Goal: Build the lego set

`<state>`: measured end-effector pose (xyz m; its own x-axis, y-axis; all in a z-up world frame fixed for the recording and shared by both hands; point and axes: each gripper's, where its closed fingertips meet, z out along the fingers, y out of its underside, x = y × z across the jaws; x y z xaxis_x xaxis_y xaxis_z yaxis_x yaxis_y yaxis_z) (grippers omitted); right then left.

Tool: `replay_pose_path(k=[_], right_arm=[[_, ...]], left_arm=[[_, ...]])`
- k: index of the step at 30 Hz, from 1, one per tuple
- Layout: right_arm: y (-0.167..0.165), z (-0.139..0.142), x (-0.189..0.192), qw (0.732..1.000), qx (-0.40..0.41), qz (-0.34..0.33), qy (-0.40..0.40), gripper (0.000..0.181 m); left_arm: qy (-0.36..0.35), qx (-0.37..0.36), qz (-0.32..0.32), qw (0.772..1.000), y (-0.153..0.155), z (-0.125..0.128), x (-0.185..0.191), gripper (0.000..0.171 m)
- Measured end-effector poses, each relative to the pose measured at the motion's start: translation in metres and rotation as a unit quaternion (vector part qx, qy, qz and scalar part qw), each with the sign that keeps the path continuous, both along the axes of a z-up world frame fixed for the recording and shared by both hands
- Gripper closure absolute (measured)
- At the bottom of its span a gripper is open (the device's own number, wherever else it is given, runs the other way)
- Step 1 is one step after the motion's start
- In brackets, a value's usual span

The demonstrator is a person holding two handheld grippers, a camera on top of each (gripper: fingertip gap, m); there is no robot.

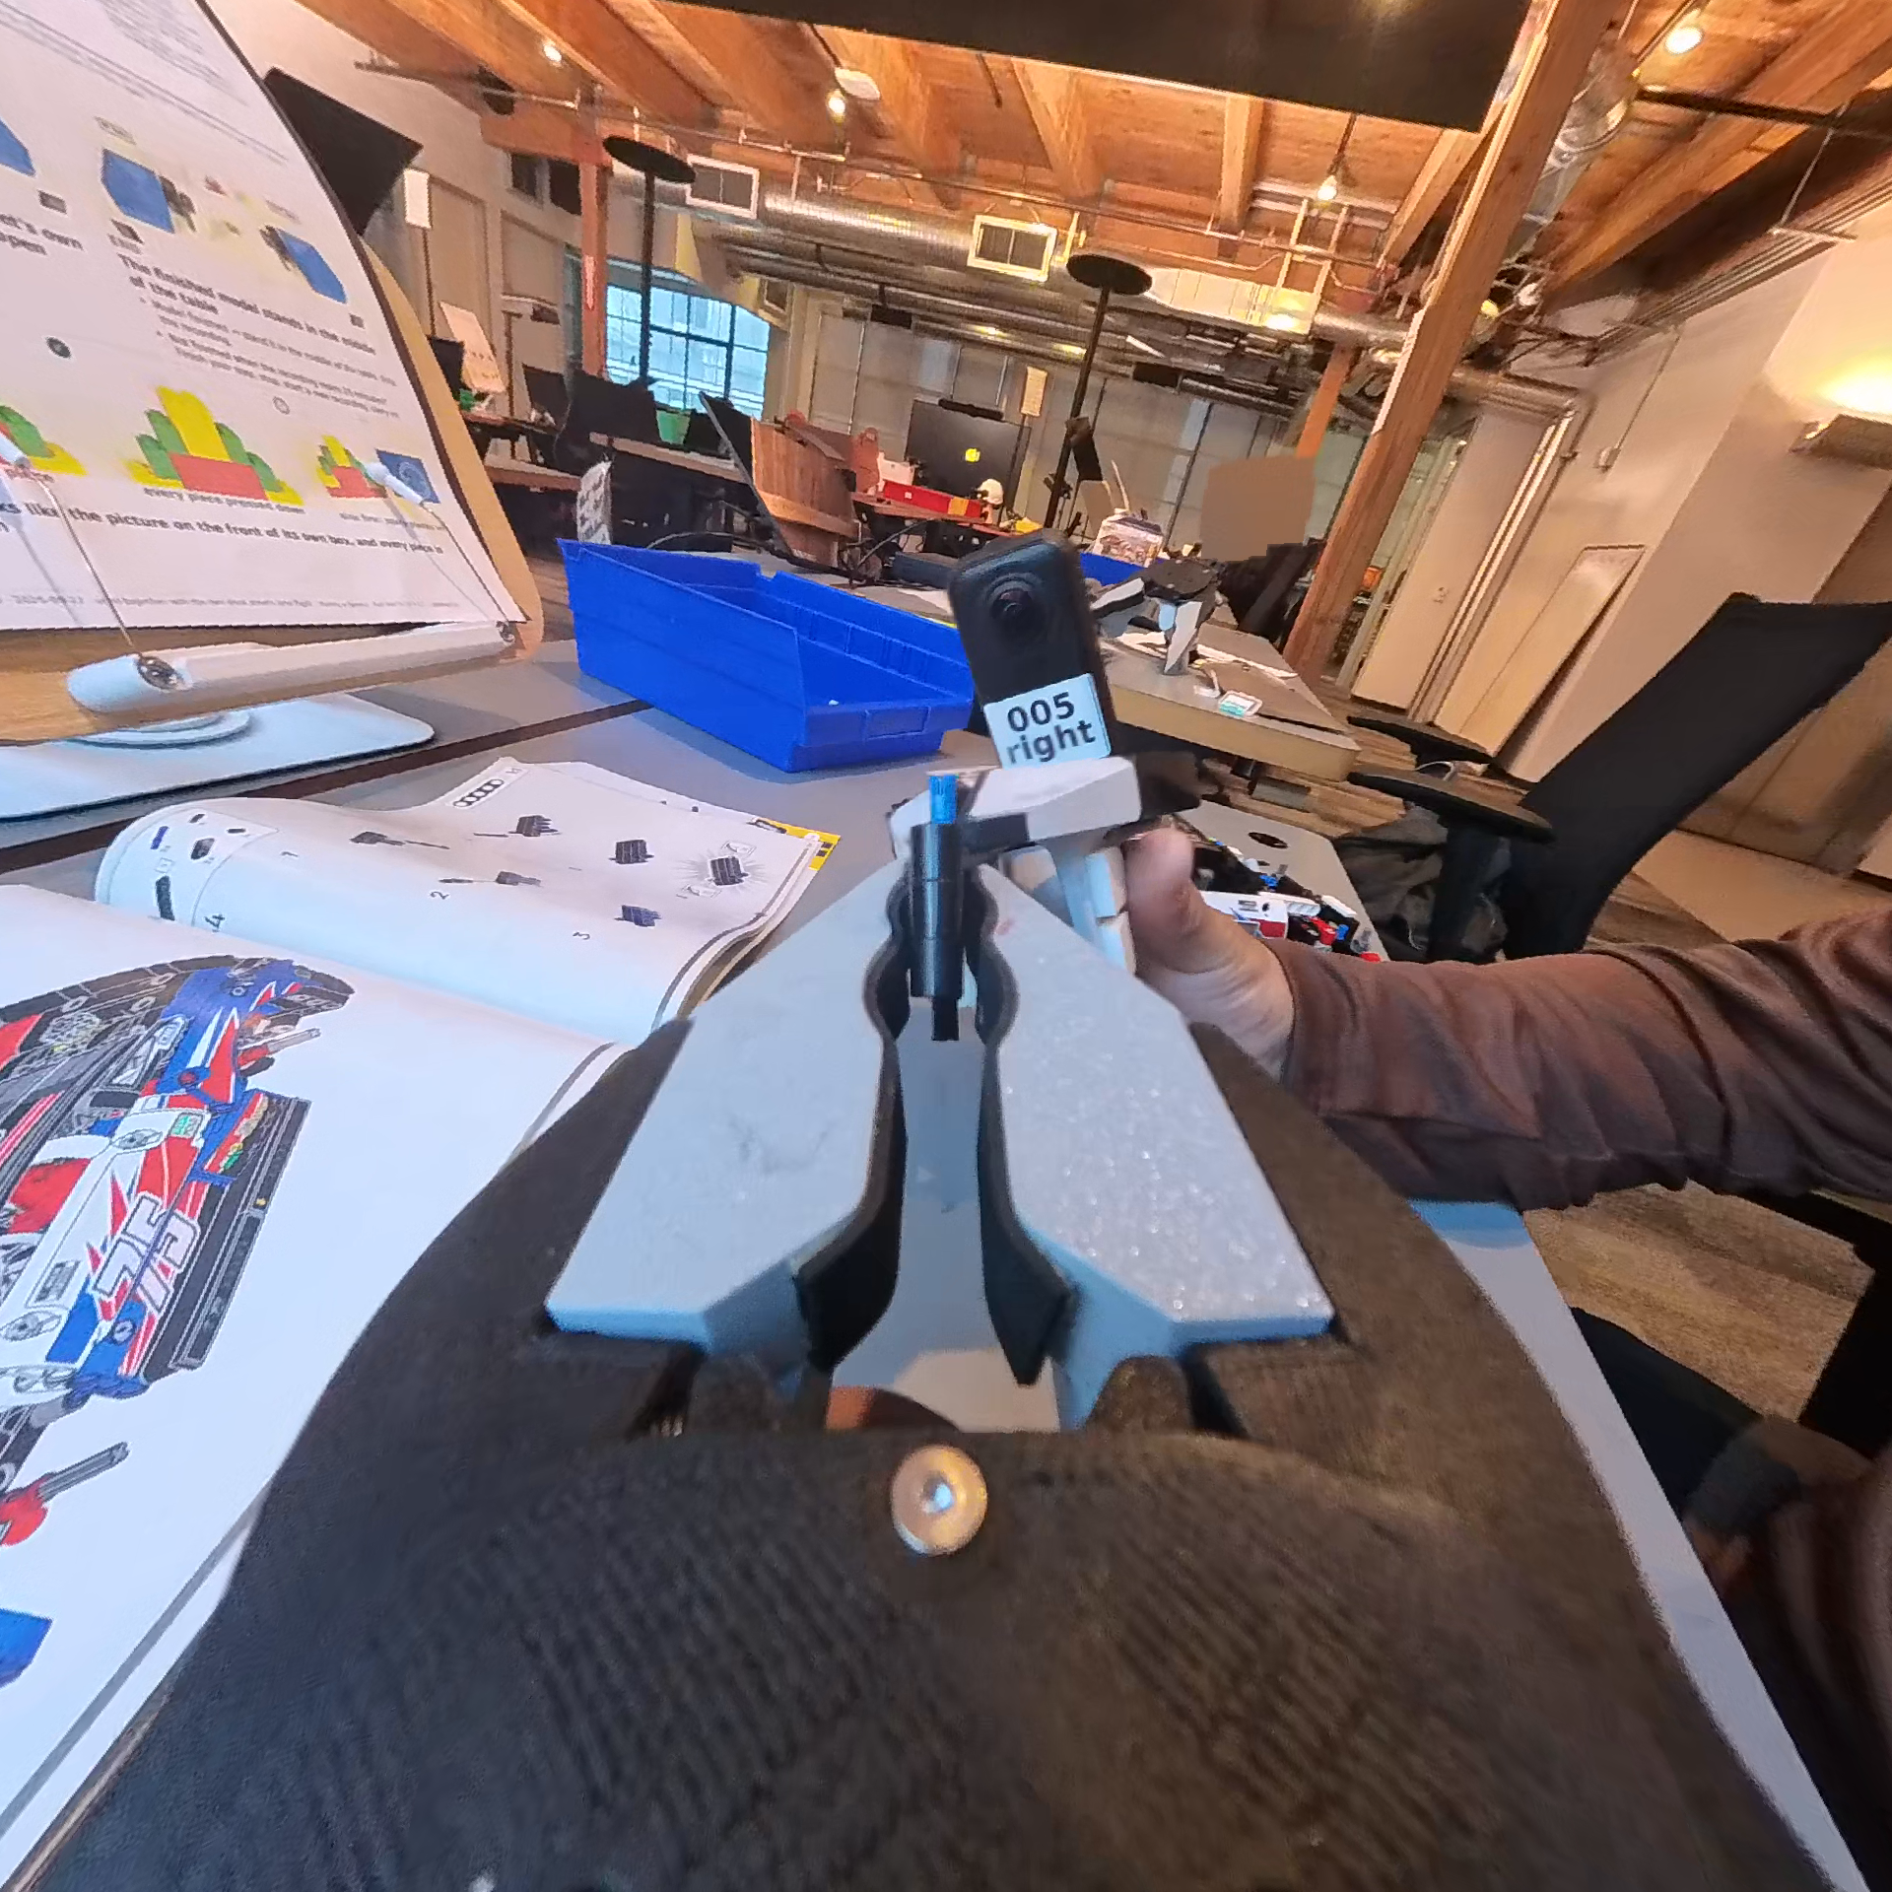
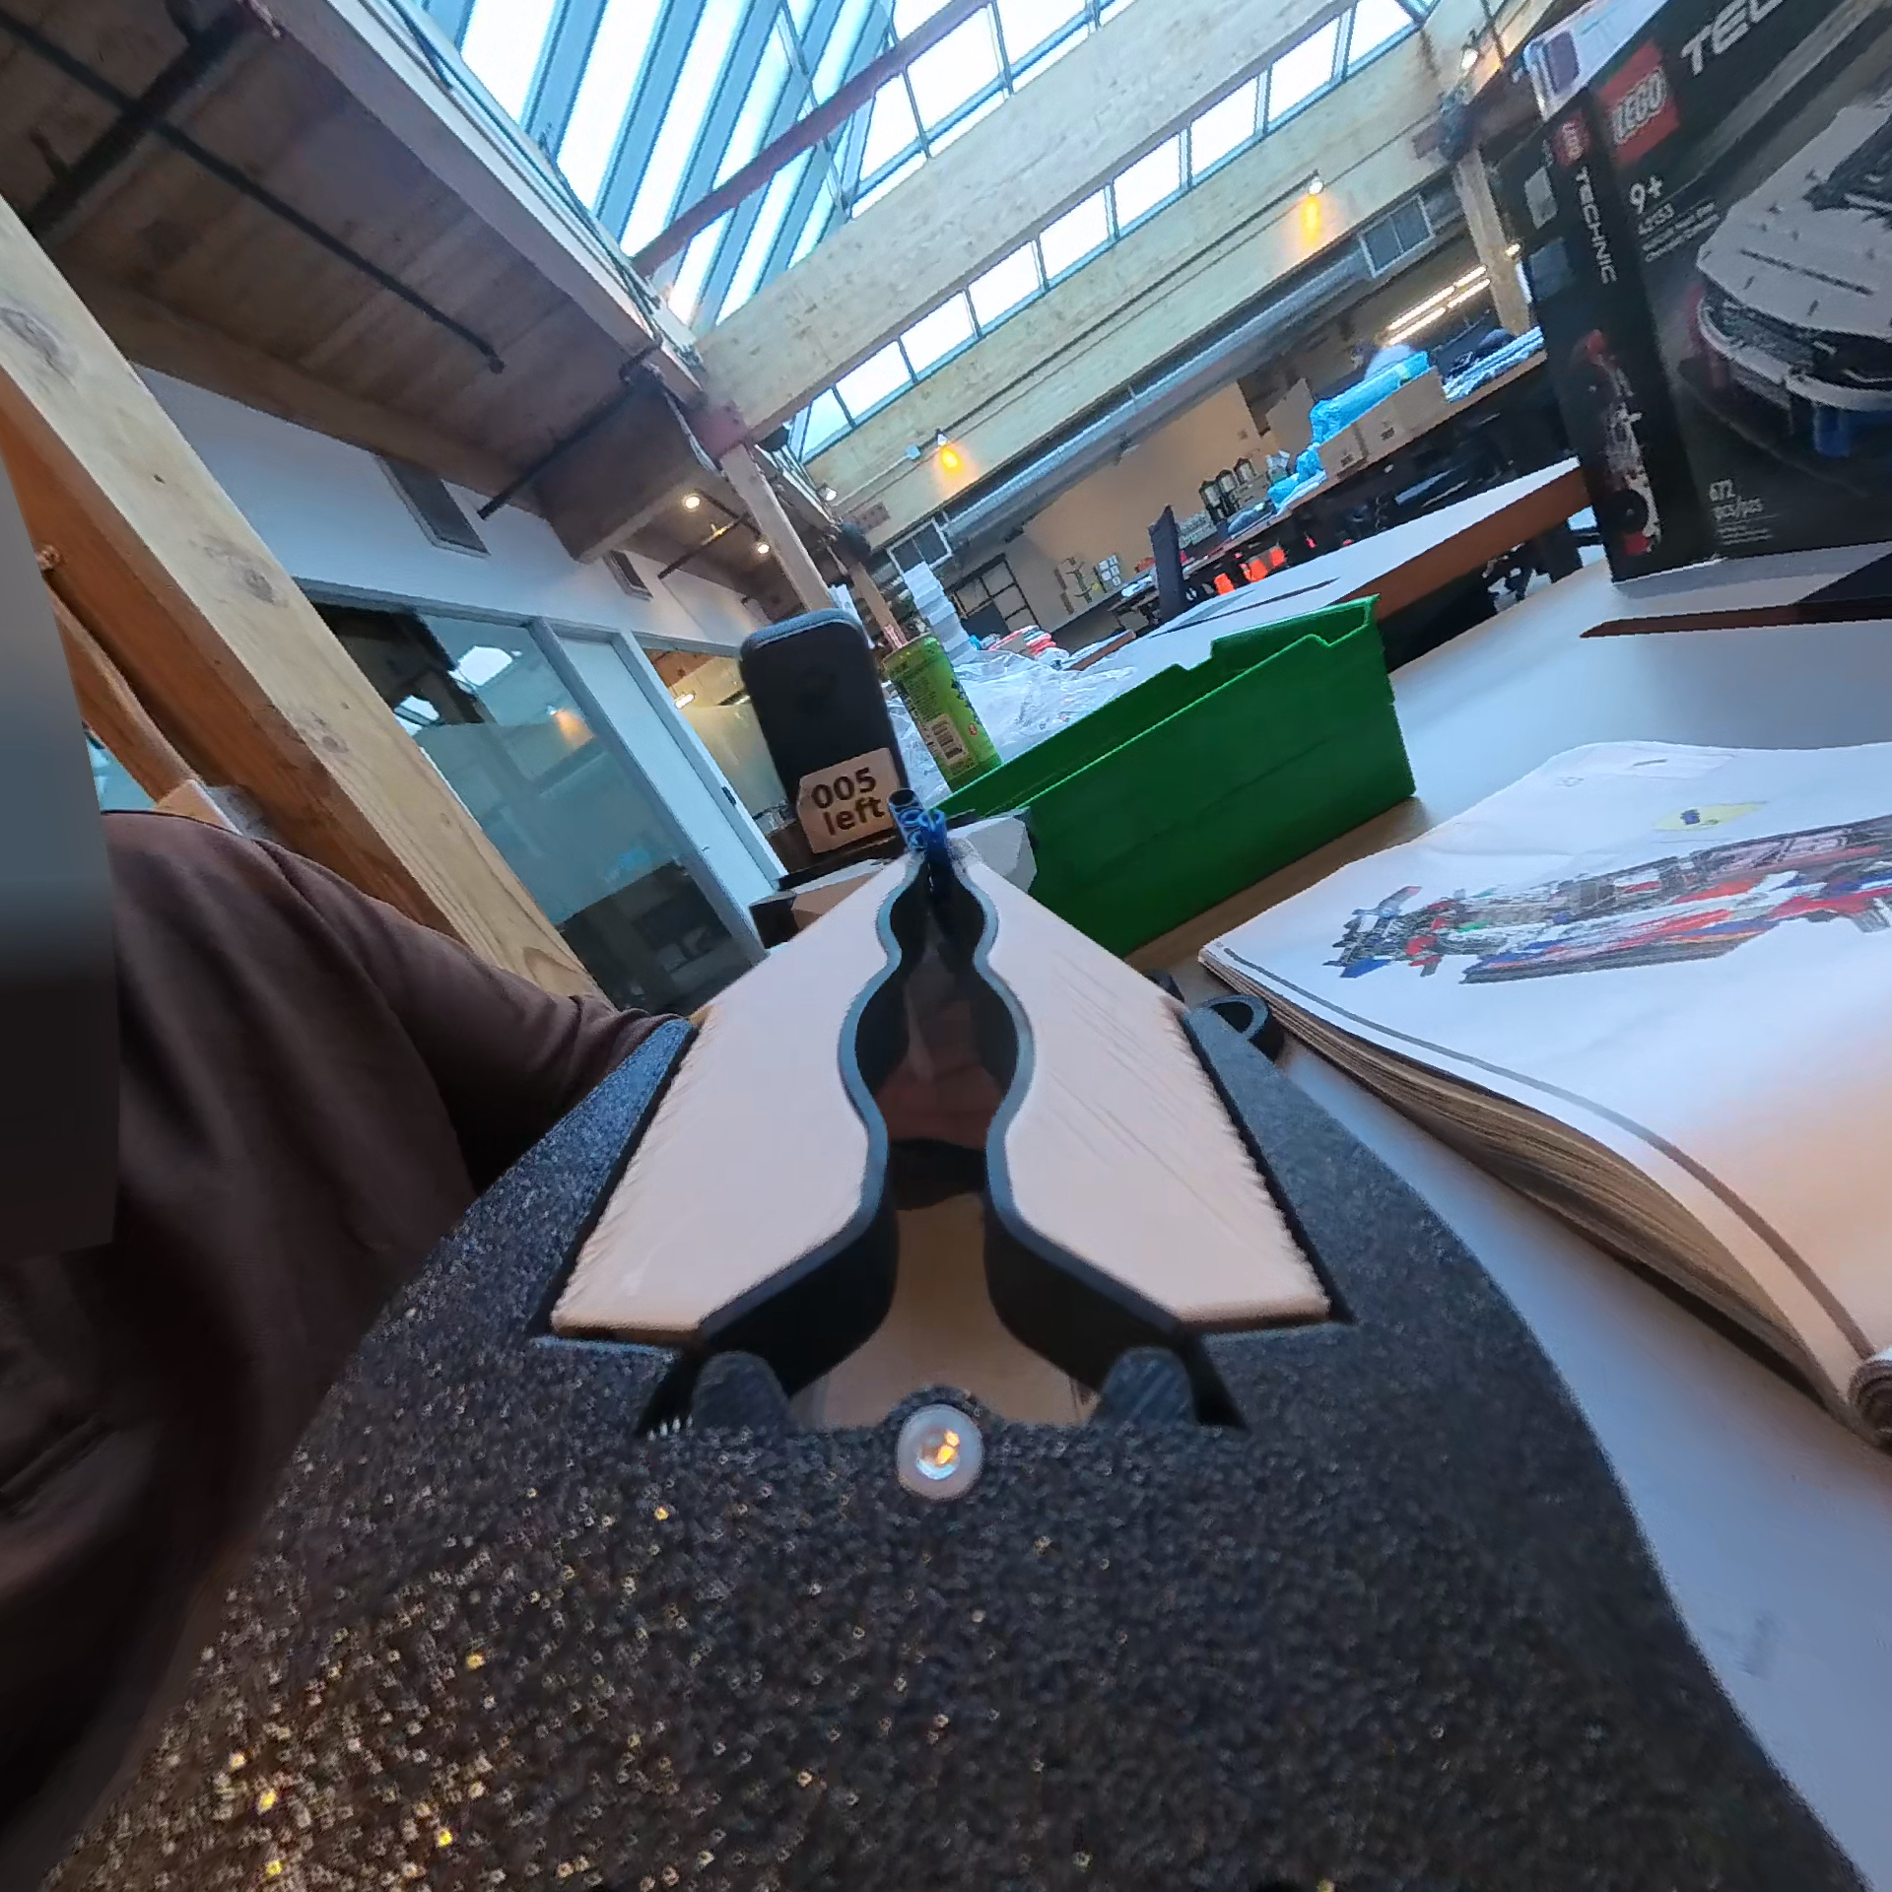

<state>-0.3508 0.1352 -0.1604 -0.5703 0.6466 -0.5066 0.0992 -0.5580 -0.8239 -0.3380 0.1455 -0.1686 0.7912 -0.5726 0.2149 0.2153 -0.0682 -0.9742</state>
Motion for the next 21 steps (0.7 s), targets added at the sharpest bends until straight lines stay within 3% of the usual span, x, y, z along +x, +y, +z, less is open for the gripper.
replay_pose_path(k=[8, 14, 21], right_arm=[[-0.0003, 0.0004, 0.0011, 1.0, 0.014, -0.005, 0.01, 0.177], [0.0006, -0.0015, -0.0008, 0.991, 0.111, -0.069, 0.009, 0.177], [-0.0005, -0.0016, -0.0015, 0.994, 0.094, -0.057, 0.008, 0.173]], left_arm=[[0.006, 0.002, 0.001, 1.0, 0.0004, -0.0005, 0.0005, 0.166], [0.011, 0.001, 0.006, 1.0, 0.0014, -0.0018, -0.0002, 0.166], [0.041, -0.001, 0.012, 0.999, 0.0022, -0.0062, 0.0022, 0.166]])
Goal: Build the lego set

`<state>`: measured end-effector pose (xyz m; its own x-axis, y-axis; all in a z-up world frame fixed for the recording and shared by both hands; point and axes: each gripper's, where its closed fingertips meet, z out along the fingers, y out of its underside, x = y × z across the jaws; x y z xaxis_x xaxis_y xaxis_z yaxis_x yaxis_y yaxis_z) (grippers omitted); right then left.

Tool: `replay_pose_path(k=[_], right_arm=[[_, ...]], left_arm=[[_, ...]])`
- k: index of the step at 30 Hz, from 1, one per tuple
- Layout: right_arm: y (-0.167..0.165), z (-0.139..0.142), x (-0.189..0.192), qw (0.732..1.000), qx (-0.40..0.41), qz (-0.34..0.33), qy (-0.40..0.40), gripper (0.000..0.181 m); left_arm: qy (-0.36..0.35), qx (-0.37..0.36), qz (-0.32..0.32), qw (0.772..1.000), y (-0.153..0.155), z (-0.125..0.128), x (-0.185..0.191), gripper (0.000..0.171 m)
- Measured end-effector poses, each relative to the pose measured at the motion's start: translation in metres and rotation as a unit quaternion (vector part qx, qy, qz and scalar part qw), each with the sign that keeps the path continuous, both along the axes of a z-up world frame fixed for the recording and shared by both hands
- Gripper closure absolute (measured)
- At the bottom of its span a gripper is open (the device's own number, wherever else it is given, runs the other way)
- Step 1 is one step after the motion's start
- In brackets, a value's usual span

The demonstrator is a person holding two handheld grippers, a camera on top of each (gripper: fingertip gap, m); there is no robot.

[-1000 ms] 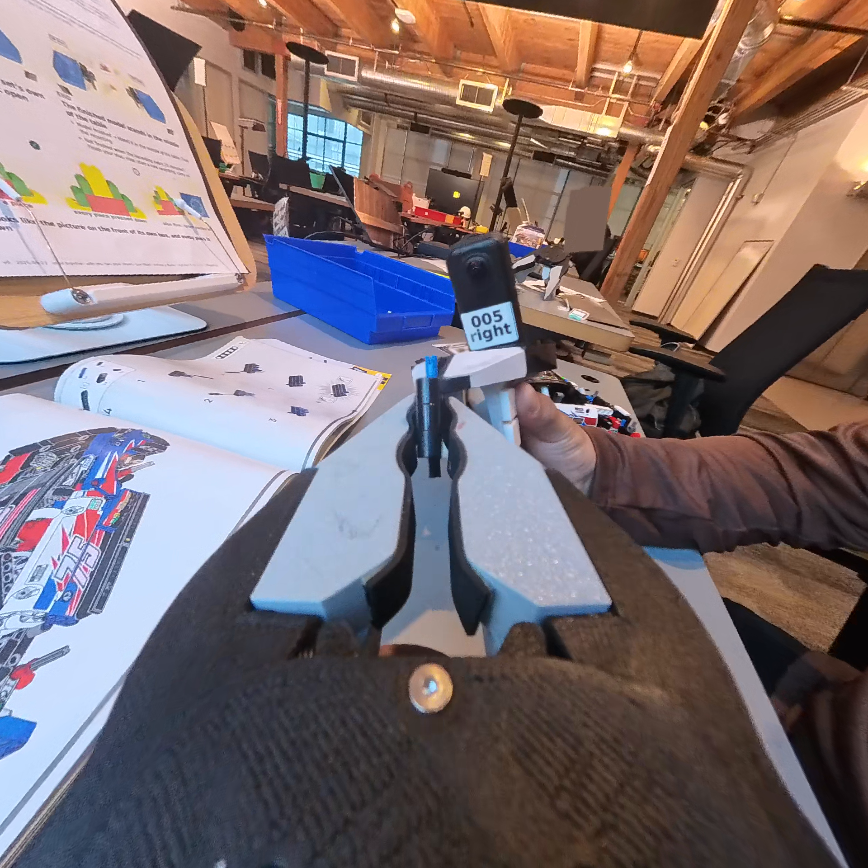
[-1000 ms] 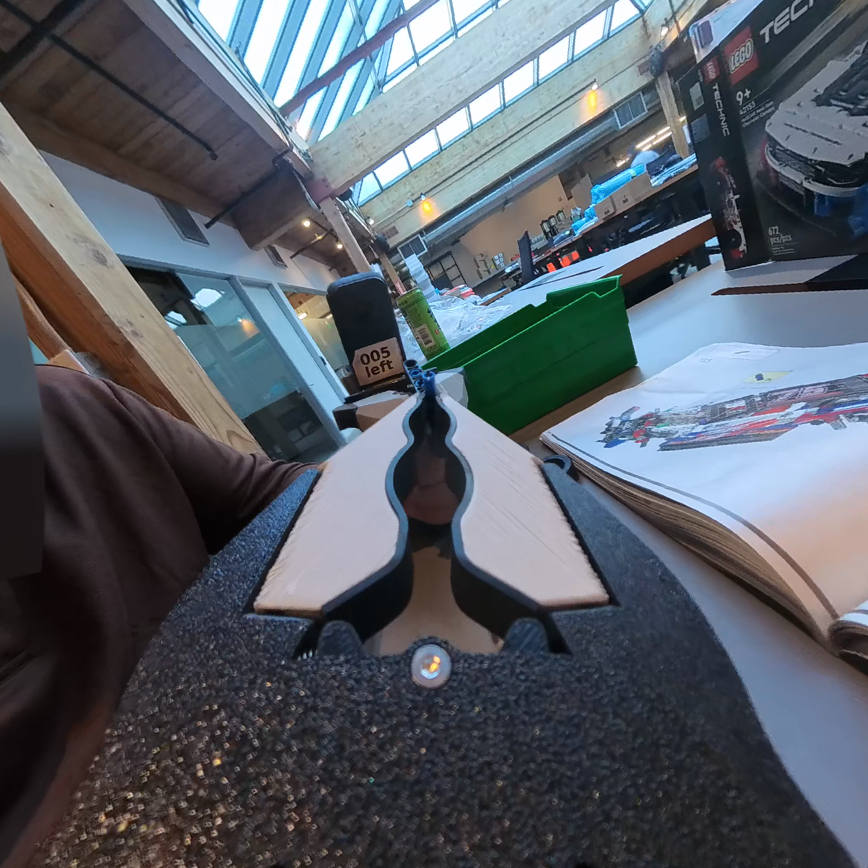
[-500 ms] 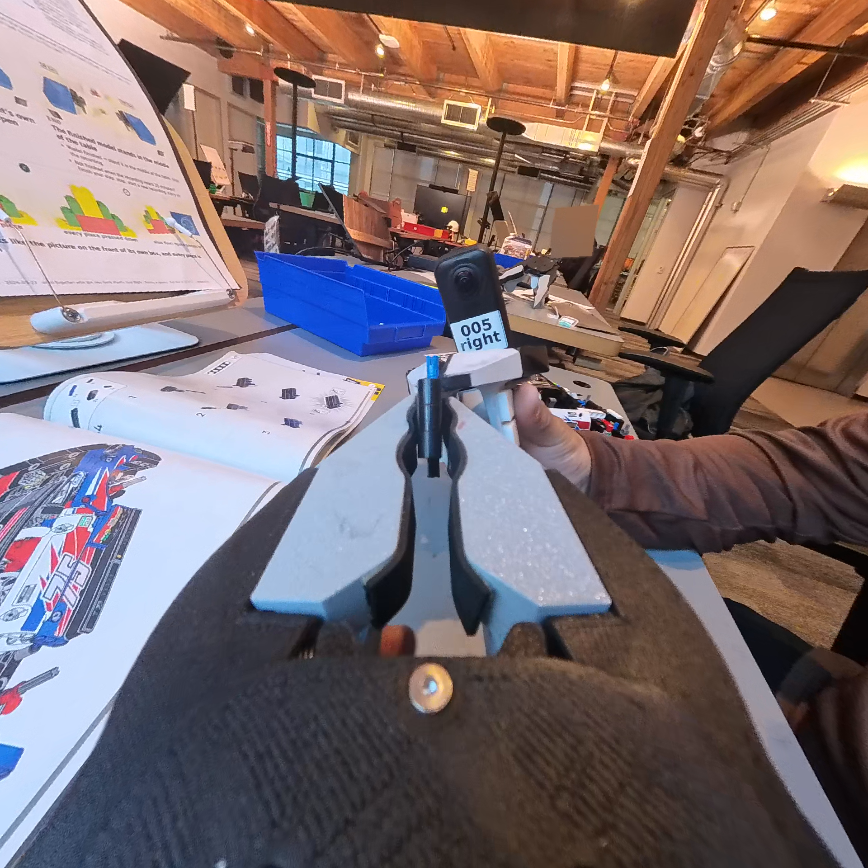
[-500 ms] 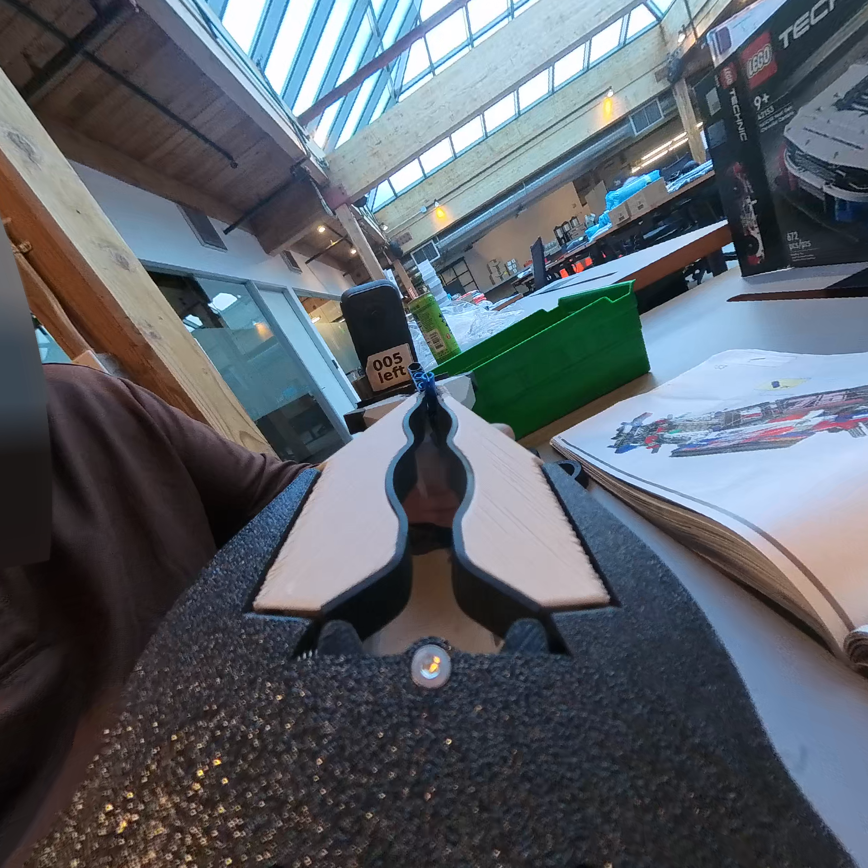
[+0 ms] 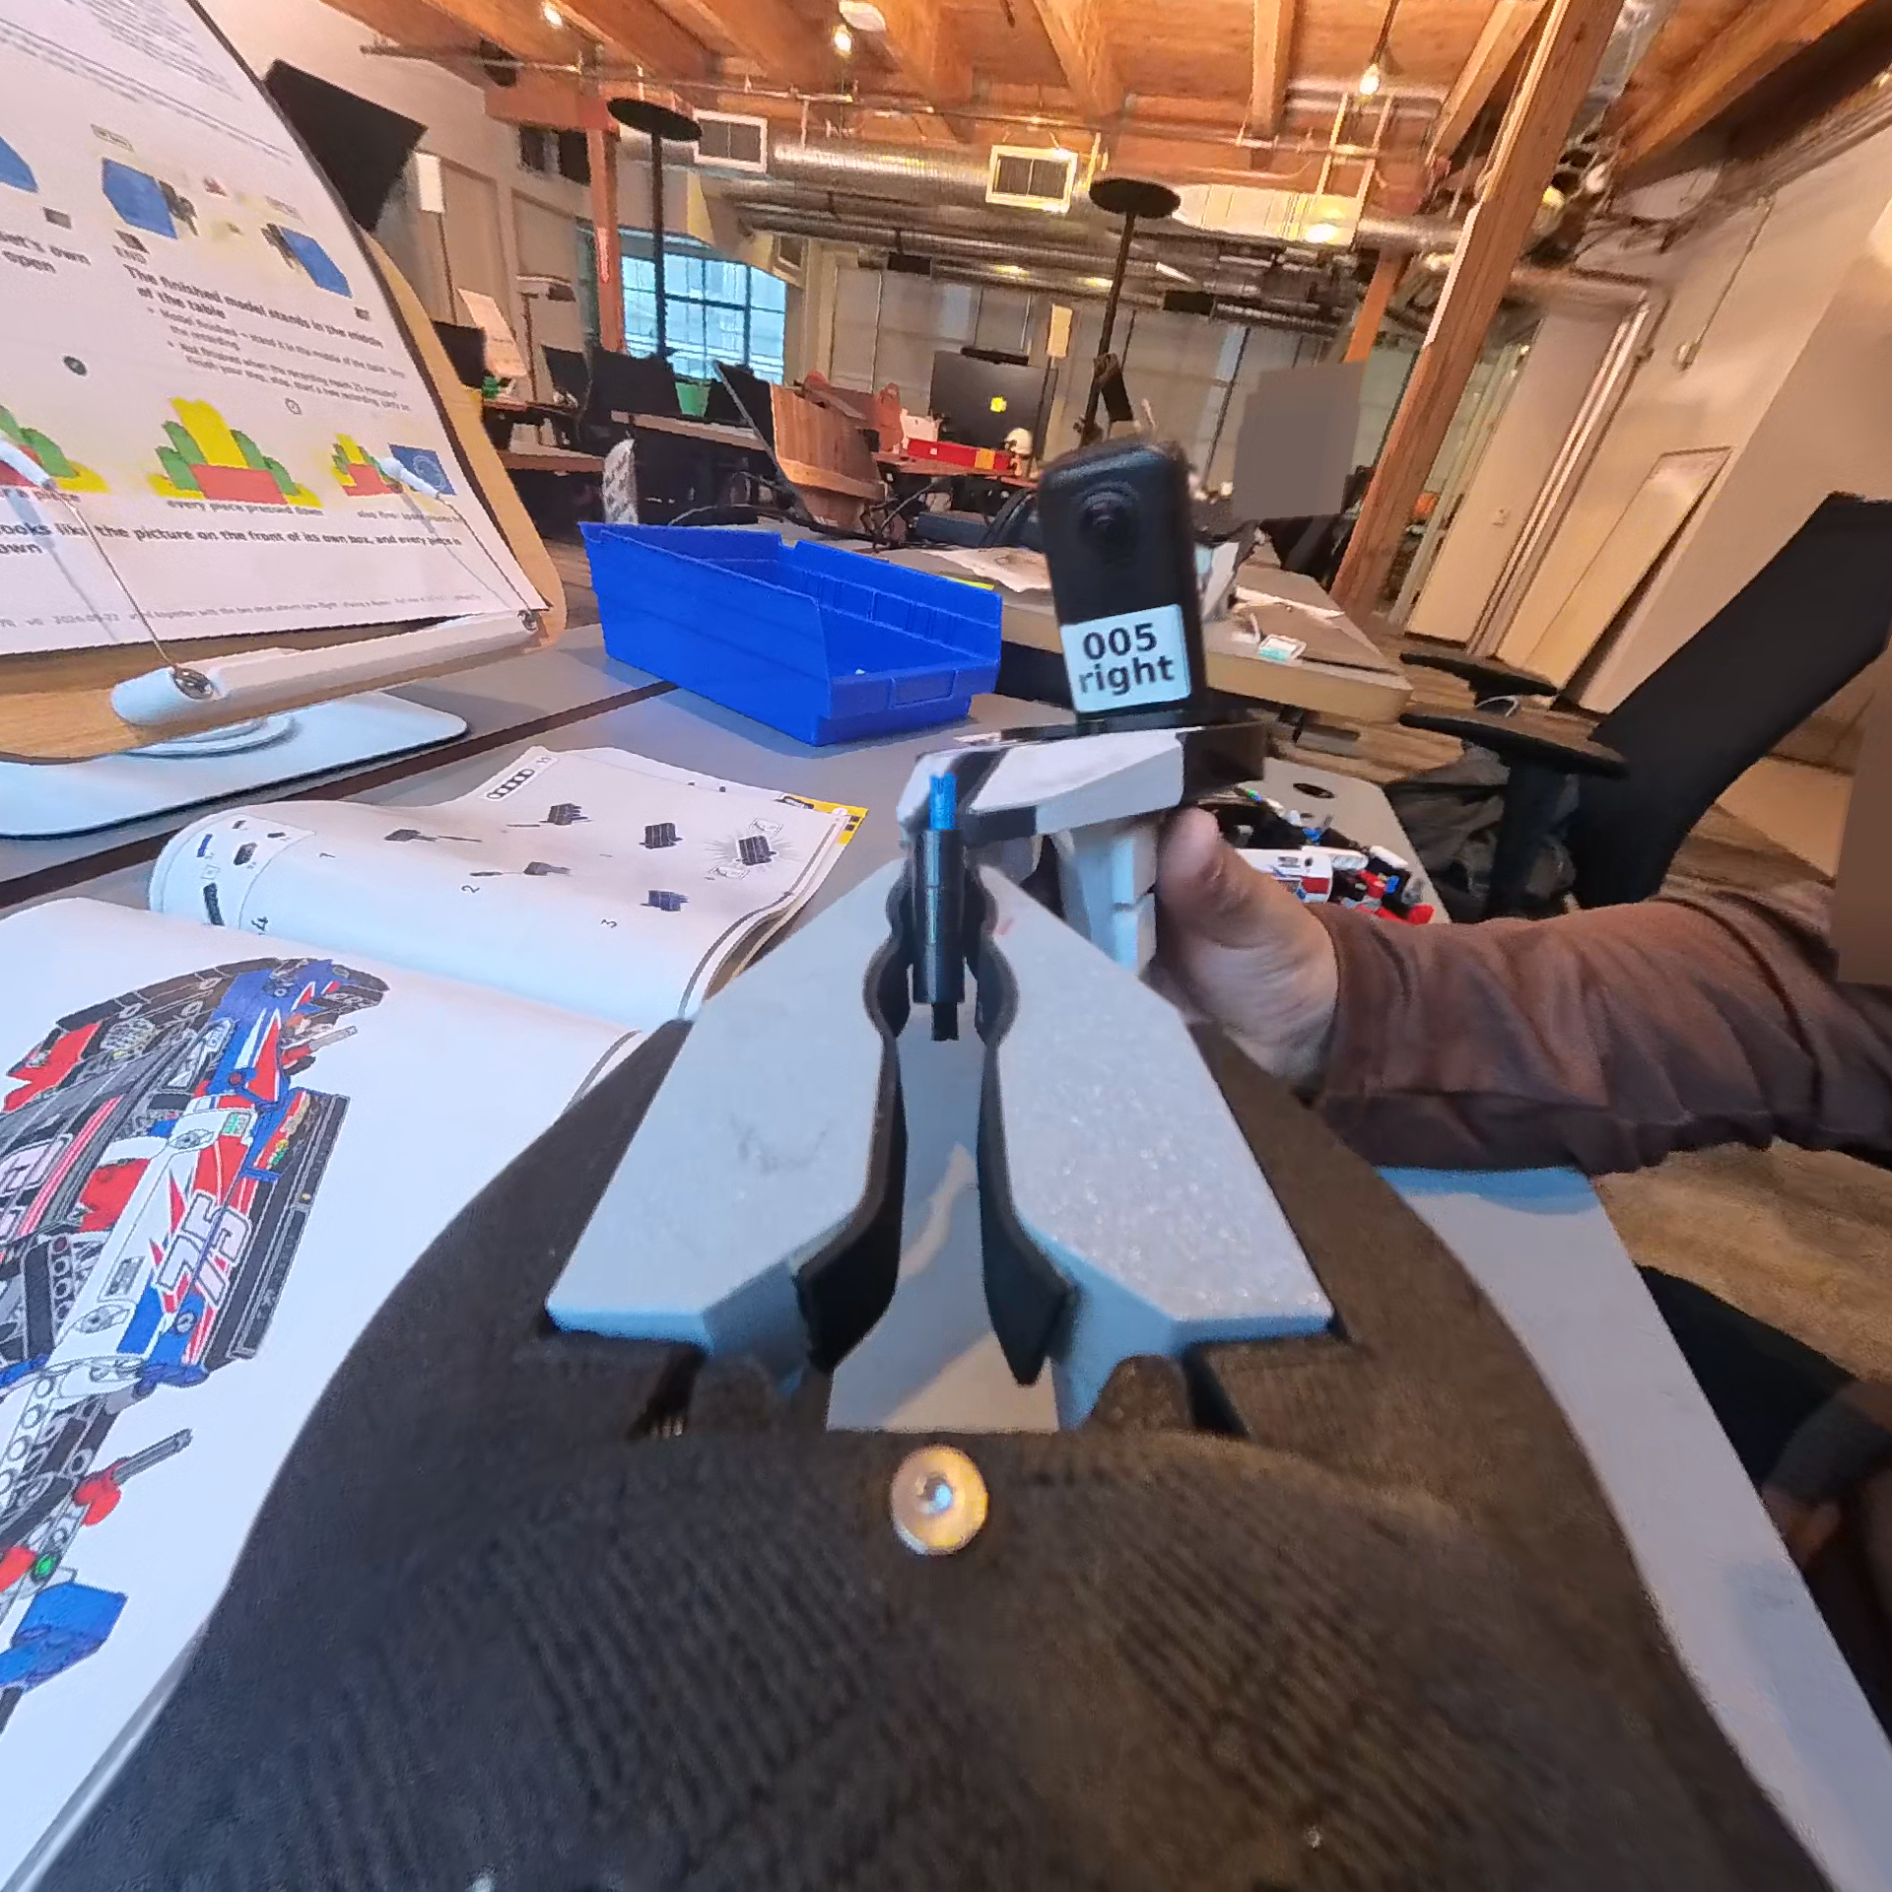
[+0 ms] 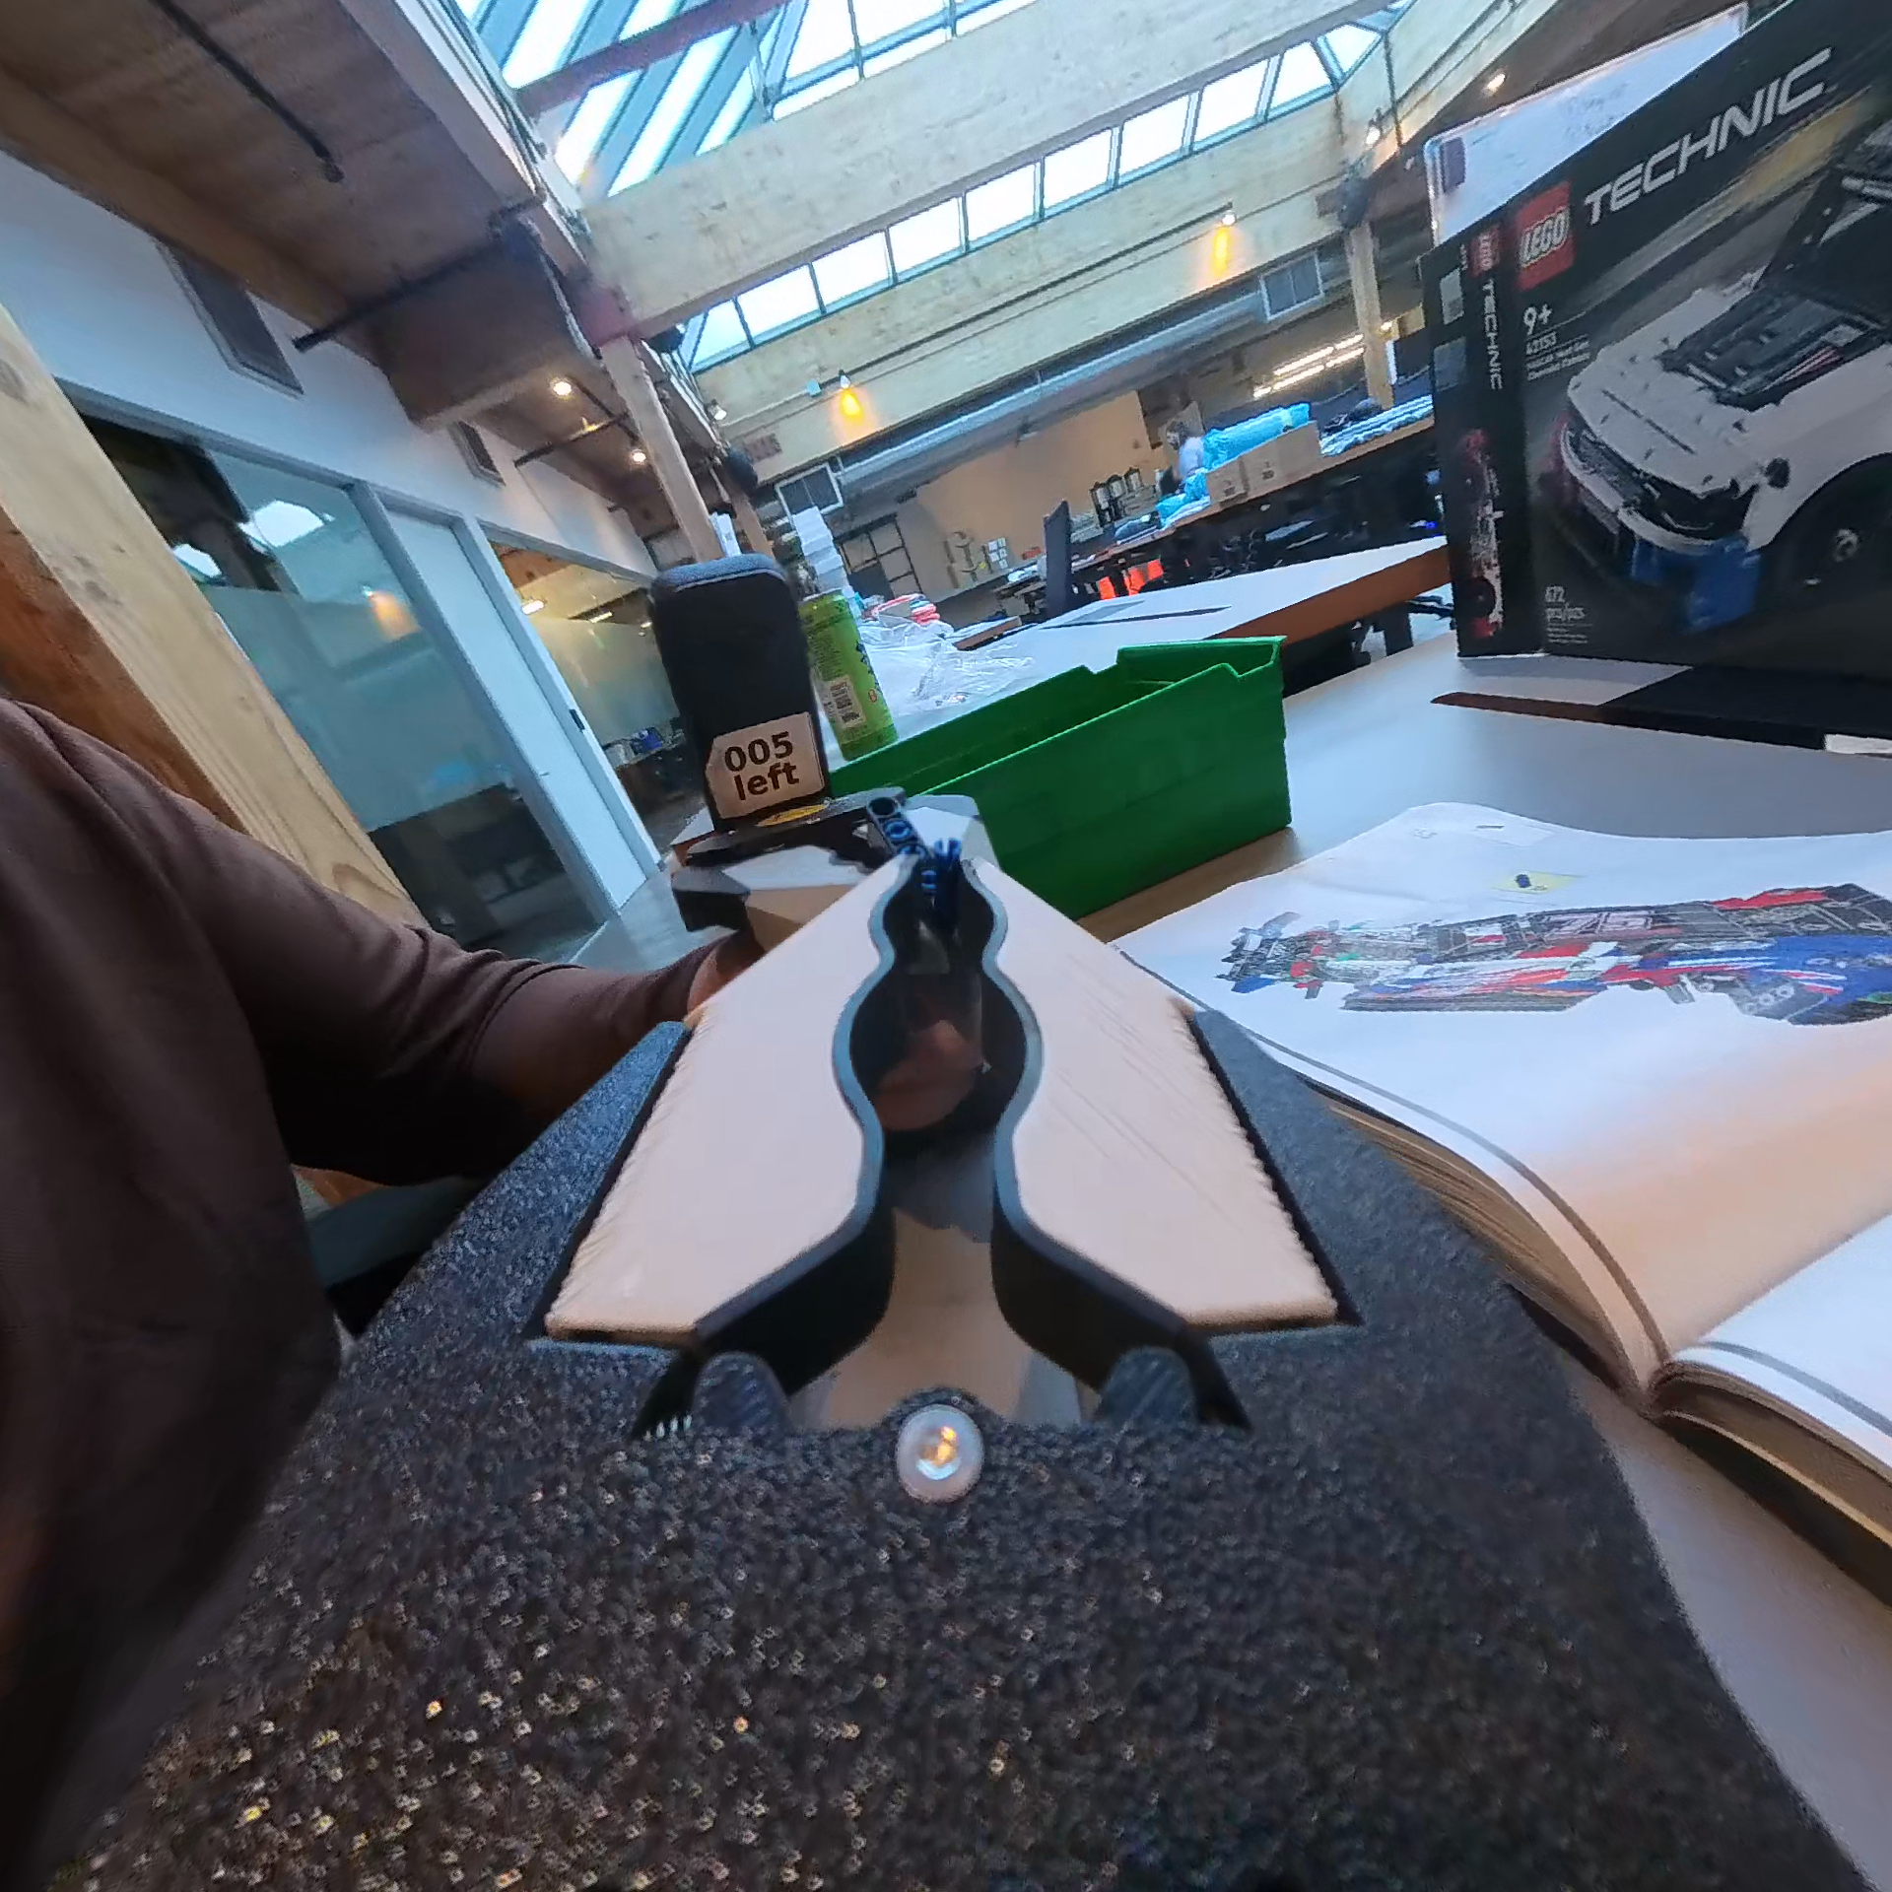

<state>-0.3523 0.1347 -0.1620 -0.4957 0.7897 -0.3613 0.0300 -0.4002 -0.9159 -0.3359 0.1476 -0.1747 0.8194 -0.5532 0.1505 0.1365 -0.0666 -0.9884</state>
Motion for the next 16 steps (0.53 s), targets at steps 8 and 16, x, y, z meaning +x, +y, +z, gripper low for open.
replay_pose_path(k=[8, 16], right_arm=[[-0.002, 0.002, 0.002, 1.0, 0.016, -0.008, 0.0, 0.177], [0.01, 0.003, -0.005, 0.997, -0.012, -0.073, -0.027, 0.18]], left_arm=[[0.031, 0.021, 0.018, 0.999, -0.001, 0.002, 0.003, 0.167], [0.111, 0.031, 0.116, 0.986, 0.009, -0.001, -0.007, 0.165]])
